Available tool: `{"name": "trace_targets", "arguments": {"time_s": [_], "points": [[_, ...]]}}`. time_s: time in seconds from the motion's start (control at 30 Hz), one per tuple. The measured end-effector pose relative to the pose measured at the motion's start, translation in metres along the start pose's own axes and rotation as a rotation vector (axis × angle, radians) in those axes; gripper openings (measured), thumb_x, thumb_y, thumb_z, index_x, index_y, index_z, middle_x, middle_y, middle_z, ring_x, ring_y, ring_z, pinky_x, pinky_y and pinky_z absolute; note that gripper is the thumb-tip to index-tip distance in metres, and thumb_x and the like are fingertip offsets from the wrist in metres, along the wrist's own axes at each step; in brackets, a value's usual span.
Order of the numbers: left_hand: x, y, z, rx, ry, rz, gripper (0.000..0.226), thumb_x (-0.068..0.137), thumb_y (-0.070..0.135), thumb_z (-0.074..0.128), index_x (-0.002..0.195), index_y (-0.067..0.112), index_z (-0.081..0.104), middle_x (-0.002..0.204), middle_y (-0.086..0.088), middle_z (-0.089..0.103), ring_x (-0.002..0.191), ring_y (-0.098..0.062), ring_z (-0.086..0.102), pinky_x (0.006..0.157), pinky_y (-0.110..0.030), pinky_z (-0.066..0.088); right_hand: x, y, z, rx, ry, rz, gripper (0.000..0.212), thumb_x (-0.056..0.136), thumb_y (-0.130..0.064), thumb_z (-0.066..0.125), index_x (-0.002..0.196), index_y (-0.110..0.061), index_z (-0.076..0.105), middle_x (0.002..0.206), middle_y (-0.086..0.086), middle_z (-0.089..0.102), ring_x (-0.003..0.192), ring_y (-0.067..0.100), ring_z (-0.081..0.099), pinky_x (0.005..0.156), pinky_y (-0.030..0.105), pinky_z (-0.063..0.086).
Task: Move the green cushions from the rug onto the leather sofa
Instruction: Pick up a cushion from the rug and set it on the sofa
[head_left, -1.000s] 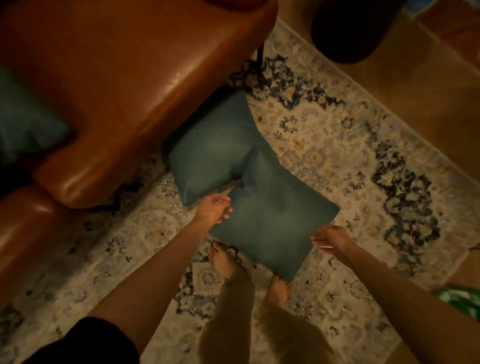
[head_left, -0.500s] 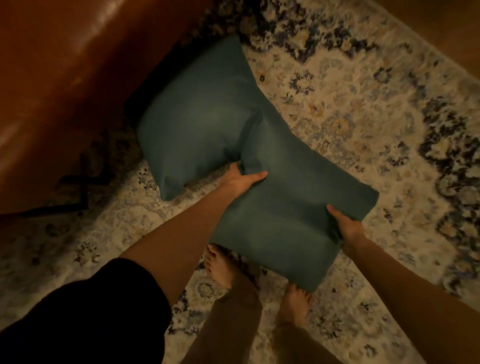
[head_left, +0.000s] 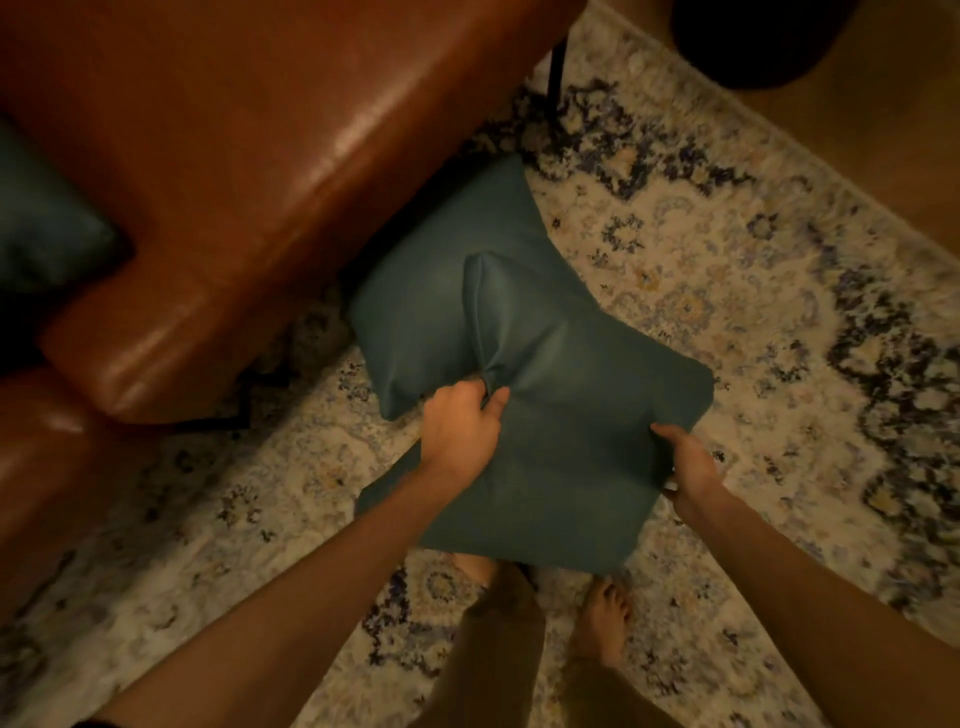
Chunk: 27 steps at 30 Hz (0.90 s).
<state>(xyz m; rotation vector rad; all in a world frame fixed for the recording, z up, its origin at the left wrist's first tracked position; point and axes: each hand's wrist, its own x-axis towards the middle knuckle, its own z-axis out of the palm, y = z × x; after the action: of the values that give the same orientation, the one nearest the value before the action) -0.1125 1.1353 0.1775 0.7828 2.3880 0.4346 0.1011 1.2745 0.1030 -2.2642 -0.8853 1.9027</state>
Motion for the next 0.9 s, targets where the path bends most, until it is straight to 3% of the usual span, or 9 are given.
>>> {"name": "trace_targets", "arguments": {"time_s": [0.1,0.2,0.33,0.47,0.57,0.67,0.83,0.9], "points": [[-0.026,0.009,-0.057,-0.054,0.04,0.033,0.049,0.094,0.036,0.054,0.053,0.022,0.03,0.053,-0.001,0.044,0.065,-0.03,0.056,0.058,-0.034,0.027,-0.048,-0.018,-0.004,-0.126,-0.083,-0.045,0.044,0.089,-0.035,0.063,0.127,-0.015,0.052,0.121,0.0,0.054,0.114,0.026,0.054,0.099,0.045,0.04],[-0.068,0.017,-0.115,-0.025,0.057,0.07,0.047,0.093,0.038,0.054,0.055,0.02,0.033,0.052,0.008,0.035,0.057,-0.02,0.048,0.057,-0.034,0.031,-0.112,-0.045,-0.011,-0.293,-0.131,-0.101,0.064,0.087,-0.039,0.066,0.141,-0.01,0.044,0.132,0.009,0.057,0.116,0.031,0.056,0.103,0.048,0.041],[-0.13,0.032,-0.204,-0.09,0.148,0.089,0.049,0.089,0.053,0.043,0.059,0.015,0.046,0.058,0.004,0.049,0.057,-0.013,0.048,0.056,-0.03,0.031,-0.236,-0.1,-0.001,-0.422,-0.141,-0.358,0.049,0.09,-0.022,0.066,0.135,-0.01,0.05,0.138,0.013,0.054,0.119,0.028,0.055,0.099,0.039,0.044],[-0.176,0.049,-0.297,-0.147,0.292,0.047,0.052,0.084,0.058,0.042,0.06,0.013,0.053,0.057,0.001,0.054,0.057,-0.015,0.052,0.055,-0.036,0.039,-0.354,-0.155,0.028,-0.467,-0.251,-0.665,0.04,0.093,-0.021,0.061,0.132,-0.015,0.053,0.142,0.005,0.049,0.131,0.018,0.046,0.105,0.029,0.037],[-0.2,0.063,-0.359,-0.167,0.405,0.055,0.05,0.08,0.055,0.049,0.054,0.013,0.045,0.053,-0.001,0.053,0.055,-0.019,0.055,0.052,-0.035,0.039,-0.435,-0.203,0.06,-0.45,-0.315,-0.952,0.03,0.09,-0.032,0.062,0.119,-0.027,0.057,0.135,0.0,0.049,0.126,0.009,0.046,0.111,0.033,0.037],[-0.214,0.076,-0.401,-0.125,0.465,0.1,0.045,0.077,0.053,0.053,0.052,0.019,0.041,0.053,-0.003,0.055,0.056,-0.021,0.057,0.052,-0.033,0.035,-0.498,-0.239,0.086,-0.429,-0.385,-1.152,0.041,0.084,-0.045,0.061,0.119,-0.023,0.058,0.131,-0.001,0.051,0.124,0.005,0.047,0.111,0.032,0.038],[-0.211,0.091,-0.452,-0.013,0.522,0.21,0.039,0.076,0.046,0.065,0.054,0.02,0.045,0.057,0.0,0.058,0.062,-0.021,0.06,0.053,-0.031,0.036,-0.567,-0.296,0.126,-0.527,-0.454,-1.462,0.046,0.087,-0.039,0.064,0.126,-0.016,0.055,0.136,0.001,0.044,0.131,0.015,0.042,0.112,0.04,0.036],[-0.205,0.098,-0.469,0.035,0.571,0.228,0.036,0.074,0.042,0.068,0.055,0.016,0.052,0.057,0.0,0.059,0.063,-0.021,0.061,0.052,-0.031,0.038,-0.584,-0.317,0.134,-0.614,-0.408,-1.681,0.041,0.087,-0.031,0.063,0.125,-0.018,0.057,0.144,0.005,0.039,0.137,0.018,0.035,0.115,0.04,0.03]]}}
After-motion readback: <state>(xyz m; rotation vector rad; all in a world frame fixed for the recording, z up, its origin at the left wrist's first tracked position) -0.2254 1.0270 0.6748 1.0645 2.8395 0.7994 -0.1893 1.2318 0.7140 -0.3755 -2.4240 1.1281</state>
